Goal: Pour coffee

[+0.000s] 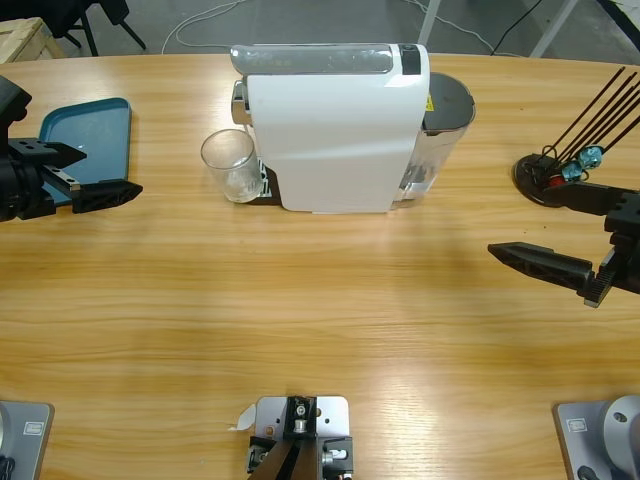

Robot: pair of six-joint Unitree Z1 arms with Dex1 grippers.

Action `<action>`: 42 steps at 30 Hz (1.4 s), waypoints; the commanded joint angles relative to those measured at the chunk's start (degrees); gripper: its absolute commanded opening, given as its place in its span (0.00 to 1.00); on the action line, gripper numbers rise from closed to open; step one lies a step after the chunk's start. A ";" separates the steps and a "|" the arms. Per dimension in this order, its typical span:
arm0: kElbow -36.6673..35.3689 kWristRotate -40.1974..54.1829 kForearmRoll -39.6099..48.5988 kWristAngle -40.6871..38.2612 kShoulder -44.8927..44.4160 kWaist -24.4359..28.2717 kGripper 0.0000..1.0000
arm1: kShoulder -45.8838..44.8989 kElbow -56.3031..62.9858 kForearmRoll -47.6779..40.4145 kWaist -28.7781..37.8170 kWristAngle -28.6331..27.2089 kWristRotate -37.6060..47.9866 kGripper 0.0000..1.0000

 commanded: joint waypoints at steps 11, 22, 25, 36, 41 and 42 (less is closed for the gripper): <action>2.43 1.88 -1.71 -3.88 3.34 -0.45 0.96 | 1.39 2.46 -0.44 0.54 0.23 0.73 1.00; 2.43 2.46 -2.24 -4.84 4.56 -0.45 0.96 | 1.75 2.55 -0.69 0.54 0.23 0.73 1.00; 2.43 2.46 -2.24 -4.95 4.71 -0.45 0.96 | 1.75 2.55 -0.71 0.54 0.23 0.73 1.00; 2.43 2.55 -2.42 -5.55 5.10 -0.45 0.96 | 2.10 2.63 -0.86 0.54 0.23 0.73 1.00; 2.40 2.69 -3.16 -5.56 6.01 -0.47 0.97 | 2.01 2.63 -0.95 0.54 0.32 0.73 1.00; 2.34 2.56 -3.51 -6.06 6.38 -0.54 0.97 | 2.01 2.63 -0.95 0.54 0.32 0.73 1.00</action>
